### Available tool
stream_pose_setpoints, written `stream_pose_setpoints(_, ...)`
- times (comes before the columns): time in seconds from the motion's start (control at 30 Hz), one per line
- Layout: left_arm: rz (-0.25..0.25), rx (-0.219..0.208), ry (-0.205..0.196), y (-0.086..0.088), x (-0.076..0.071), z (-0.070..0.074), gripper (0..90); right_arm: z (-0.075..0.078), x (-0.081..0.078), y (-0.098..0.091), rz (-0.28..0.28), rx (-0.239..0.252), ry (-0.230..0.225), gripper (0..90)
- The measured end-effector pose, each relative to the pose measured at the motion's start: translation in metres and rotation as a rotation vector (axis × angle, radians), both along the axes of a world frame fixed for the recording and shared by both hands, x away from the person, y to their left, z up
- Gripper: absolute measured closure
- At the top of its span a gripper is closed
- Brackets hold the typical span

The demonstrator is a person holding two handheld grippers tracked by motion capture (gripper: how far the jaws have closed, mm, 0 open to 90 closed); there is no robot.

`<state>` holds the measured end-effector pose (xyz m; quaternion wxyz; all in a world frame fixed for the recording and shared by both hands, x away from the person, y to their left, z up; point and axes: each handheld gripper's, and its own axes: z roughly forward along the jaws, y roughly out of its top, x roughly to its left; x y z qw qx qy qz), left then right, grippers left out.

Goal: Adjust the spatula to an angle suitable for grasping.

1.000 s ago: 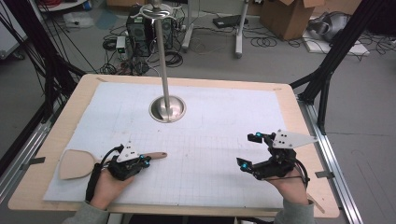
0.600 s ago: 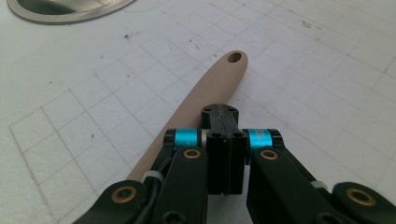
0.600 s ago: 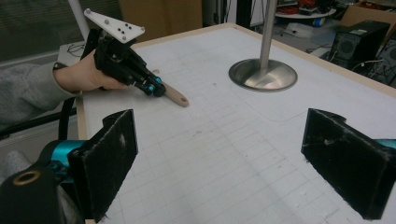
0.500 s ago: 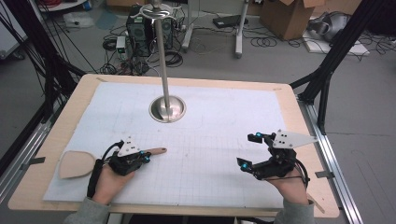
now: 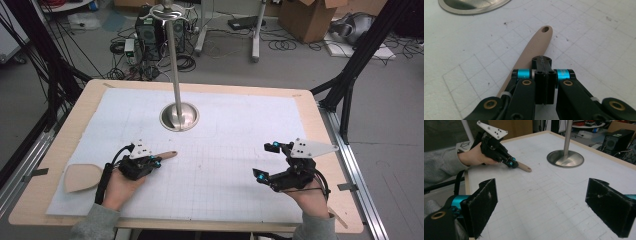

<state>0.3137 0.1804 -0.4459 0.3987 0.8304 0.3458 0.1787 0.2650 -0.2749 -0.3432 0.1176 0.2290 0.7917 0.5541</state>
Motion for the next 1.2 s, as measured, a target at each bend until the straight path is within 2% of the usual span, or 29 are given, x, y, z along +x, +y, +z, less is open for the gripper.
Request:
stream_pose_setpoints(0.27, 0.016, 0.002, -0.009, -0.001, 0.002, -0.001, 89.6, -0.001, 0.002, 0.003, 0.004, -0.008, 0.004, 9.6)
stream_pose_setpoints(0.4, 0.024, 0.018, -0.013, -0.002, 0.000, 0.000, 89.6, -0.001, 0.002, 0.003, 0.006, -0.010, 0.007, 9.6)
stream_pose_setpoints(0.47, 0.019, 0.009, -0.018, -0.001, -0.002, 0.002, 89.6, -0.001, 0.002, 0.003, 0.006, -0.005, 0.005, 9.6)
stream_pose_setpoints(0.57, 0.014, -0.023, -0.049, 0.002, -0.009, 0.009, 89.6, -0.001, 0.002, 0.002, 0.004, -0.007, 0.002, 9.6)
stream_pose_setpoints(0.67, 0.023, -0.029, -0.071, 0.009, -0.014, 0.016, 89.6, -0.001, 0.002, 0.002, 0.005, -0.005, 0.006, 9.6)
stream_pose_setpoints(0.83, 0.066, -0.045, -0.092, 0.033, -0.017, 0.028, 89.6, -0.001, 0.001, 0.003, 0.008, -0.007, 0.005, 9.6)
stream_pose_setpoints(0.97, 0.098, -0.040, -0.088, 0.053, -0.018, 0.032, 89.6, -0.001, 0.003, 0.004, 0.008, -0.008, 0.003, 9.6)
stream_pose_setpoints(1.2, 0.165, -0.026, -0.063, 0.082, -0.019, 0.029, 89.6, -0.003, 0.005, 0.008, 0.016, -0.019, 0.012, 9.6)
